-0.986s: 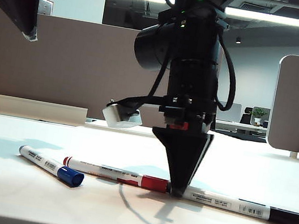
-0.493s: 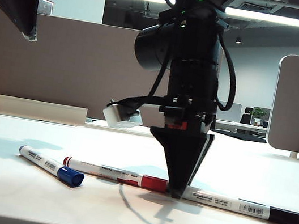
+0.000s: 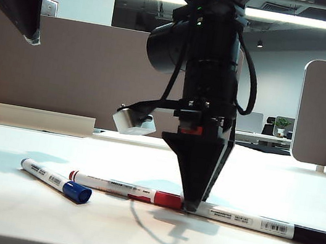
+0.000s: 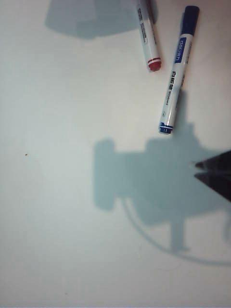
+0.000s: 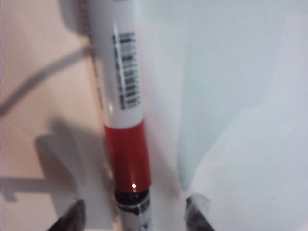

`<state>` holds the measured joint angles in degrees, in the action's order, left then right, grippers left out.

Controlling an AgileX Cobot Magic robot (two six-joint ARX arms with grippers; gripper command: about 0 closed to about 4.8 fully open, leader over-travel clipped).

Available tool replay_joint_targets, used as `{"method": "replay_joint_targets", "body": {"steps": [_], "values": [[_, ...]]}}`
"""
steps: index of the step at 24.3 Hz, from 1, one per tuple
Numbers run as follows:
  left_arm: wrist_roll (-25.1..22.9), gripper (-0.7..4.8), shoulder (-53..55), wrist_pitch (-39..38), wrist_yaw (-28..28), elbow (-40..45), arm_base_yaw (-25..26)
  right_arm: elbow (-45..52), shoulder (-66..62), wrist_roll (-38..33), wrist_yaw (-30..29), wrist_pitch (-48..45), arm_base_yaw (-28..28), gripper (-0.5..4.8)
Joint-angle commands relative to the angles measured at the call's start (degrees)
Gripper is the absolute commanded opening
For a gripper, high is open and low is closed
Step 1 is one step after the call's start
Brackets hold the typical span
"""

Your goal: Pick up the markers one by one and line them up horizontally in a straight line on the table.

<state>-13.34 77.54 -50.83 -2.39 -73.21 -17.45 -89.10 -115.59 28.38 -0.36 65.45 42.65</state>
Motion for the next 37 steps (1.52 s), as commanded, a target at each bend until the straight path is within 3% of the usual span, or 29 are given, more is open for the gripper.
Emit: {"method": "replay_joint_targets", "body": {"steps": [1, 10, 13, 17, 23, 28, 29, 33, 37], "values": [[-0.2, -0.06, -0.3, -0.1, -0.2, -0.2, -0.1, -1.2, 0.3, -0.4, 1.9, 1.8, 0.0, 2.75], [-2.1, -0.06, -1.9, -1.2, -0.2, -0.2, -0.1, -4.9, 4.3, -1.7, 1.1, 1.6, 0.7, 2.75], [-5.2, -0.06, -5.3, -3.5, 0.0, -0.2, -0.1, -7.1, 6.7, -3.7, -6.6, 1.2, 1.2, 2.69], [-5.3, -0.06, -9.3, -5.0, 1.6, -0.2, 0.3, -8.8, 6.7, -7.5, -12.1, -0.7, 1.3, 1.75], [-5.4, -0.06, -18.9, -10.2, 4.7, -0.2, 0.3, -8.8, 6.3, -9.0, -12.9, -5.9, 3.0, 1.66], [-8.4, -0.06, -22.1, -14.9, 2.4, -0.2, 0.3, -8.8, 5.3, -9.4, -12.4, -8.3, 5.1, 1.65], [-9.4, -0.06, -22.1, -15.7, 1.8, -0.2, 0.3, -8.8, 5.3, -9.5, -12.5, -8.3, 5.1, 1.52], [-14.1, -0.06, -21.9, -16.2, -1.3, 0.2, 0.3, -8.8, 6.6, -10.8, -12.8, -7.8, 5.5, 0.19], [-17.9, -0.02, -21.9, -15.8, -6.9, 0.2, 0.3, -8.8, 12.7, -11.5, -12.6, -4.1, 5.4, -0.05]]}}
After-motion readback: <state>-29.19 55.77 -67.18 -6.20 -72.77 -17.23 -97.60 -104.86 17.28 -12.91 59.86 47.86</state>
